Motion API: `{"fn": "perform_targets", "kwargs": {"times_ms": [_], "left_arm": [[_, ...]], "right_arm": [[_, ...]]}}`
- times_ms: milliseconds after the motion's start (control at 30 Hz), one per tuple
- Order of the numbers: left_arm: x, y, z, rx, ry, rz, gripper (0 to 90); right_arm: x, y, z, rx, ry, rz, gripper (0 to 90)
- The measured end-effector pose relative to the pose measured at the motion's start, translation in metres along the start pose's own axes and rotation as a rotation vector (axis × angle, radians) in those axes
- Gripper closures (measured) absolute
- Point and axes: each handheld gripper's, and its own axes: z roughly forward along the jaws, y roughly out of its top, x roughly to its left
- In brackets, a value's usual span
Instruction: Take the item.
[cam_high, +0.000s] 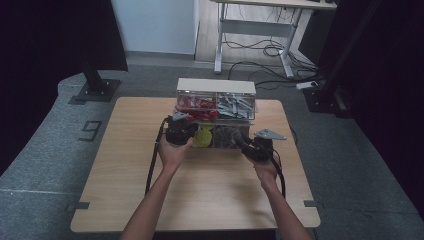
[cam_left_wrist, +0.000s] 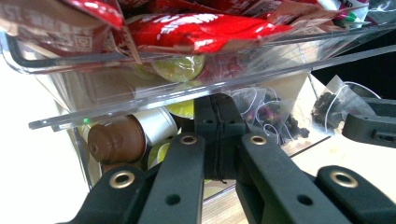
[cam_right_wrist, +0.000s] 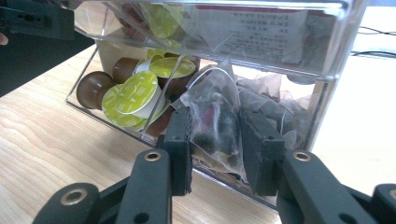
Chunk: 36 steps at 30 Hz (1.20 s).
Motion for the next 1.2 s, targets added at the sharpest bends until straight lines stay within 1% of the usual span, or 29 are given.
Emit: {"fn": "perform_targets", "kwargs": {"times_ms": [333, 800, 1200], "left_arm": [[0.0, 0.0, 0.0, 0.001, 0.001, 0.0, 89.5], [-0.001, 0.0, 0.0, 0.0, 0.0, 0.0, 89.4], [-0.001, 0.0, 0.0, 0.005, 0.0, 0.001, 89.4]], "right_arm": [[-0.007, 0.0, -0.01, -0.016, -0.01, 0.011, 65.2], [-0.017, 0.0, -0.03, -0.042, -0.025, 0.017, 65.2], [-0.023, -0.001, -0.039, -0.048, -0.037, 0.019, 65.2]]}}
